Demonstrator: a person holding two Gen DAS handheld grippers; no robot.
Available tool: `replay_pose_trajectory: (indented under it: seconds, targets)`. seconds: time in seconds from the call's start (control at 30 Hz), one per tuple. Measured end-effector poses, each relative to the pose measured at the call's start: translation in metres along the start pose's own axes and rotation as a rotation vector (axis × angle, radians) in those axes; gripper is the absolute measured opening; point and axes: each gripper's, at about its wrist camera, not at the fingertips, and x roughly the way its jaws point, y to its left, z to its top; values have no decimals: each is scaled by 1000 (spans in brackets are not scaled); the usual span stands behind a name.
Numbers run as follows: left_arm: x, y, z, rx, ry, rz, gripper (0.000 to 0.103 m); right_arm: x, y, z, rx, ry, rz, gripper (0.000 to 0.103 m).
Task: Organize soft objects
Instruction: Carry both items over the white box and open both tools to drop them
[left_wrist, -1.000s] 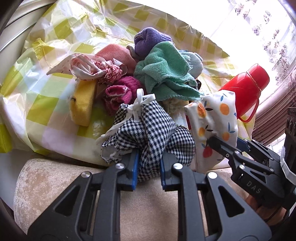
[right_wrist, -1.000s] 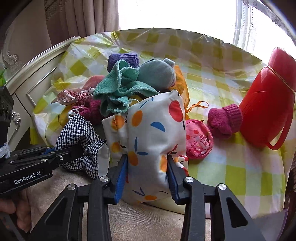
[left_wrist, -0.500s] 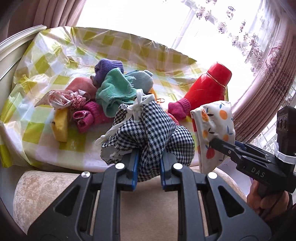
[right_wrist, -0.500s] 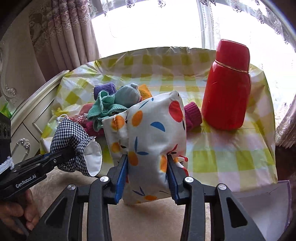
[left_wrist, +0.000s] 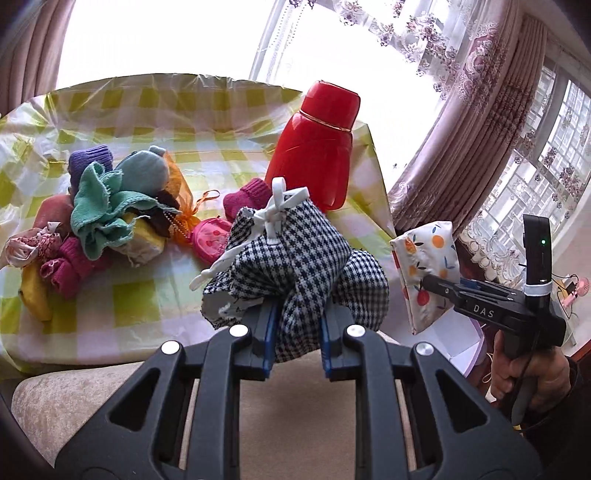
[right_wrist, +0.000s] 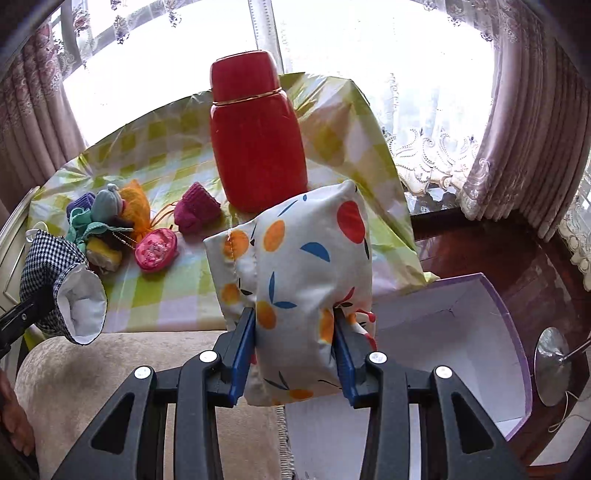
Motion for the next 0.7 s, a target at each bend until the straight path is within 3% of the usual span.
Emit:
replay_pose_trajectory:
  seconds: [0.33, 0.37, 0.5, 0.7]
  targets:
    - [35, -85, 11, 177, 83, -149, 26, -9, -55, -2, 90, -6, -128, 45]
    - [38, -92, 11, 188, 89, -163, 31, -10, -59, -2, 99, -7, -138, 46]
    - [51, -109, 13, 223, 118, -210, 70, -13, -74, -2, 130, -8, -190, 47]
    - [52, -96, 13, 177, 121, -170, 73, -15, -83, -2, 132, -17, -276, 73]
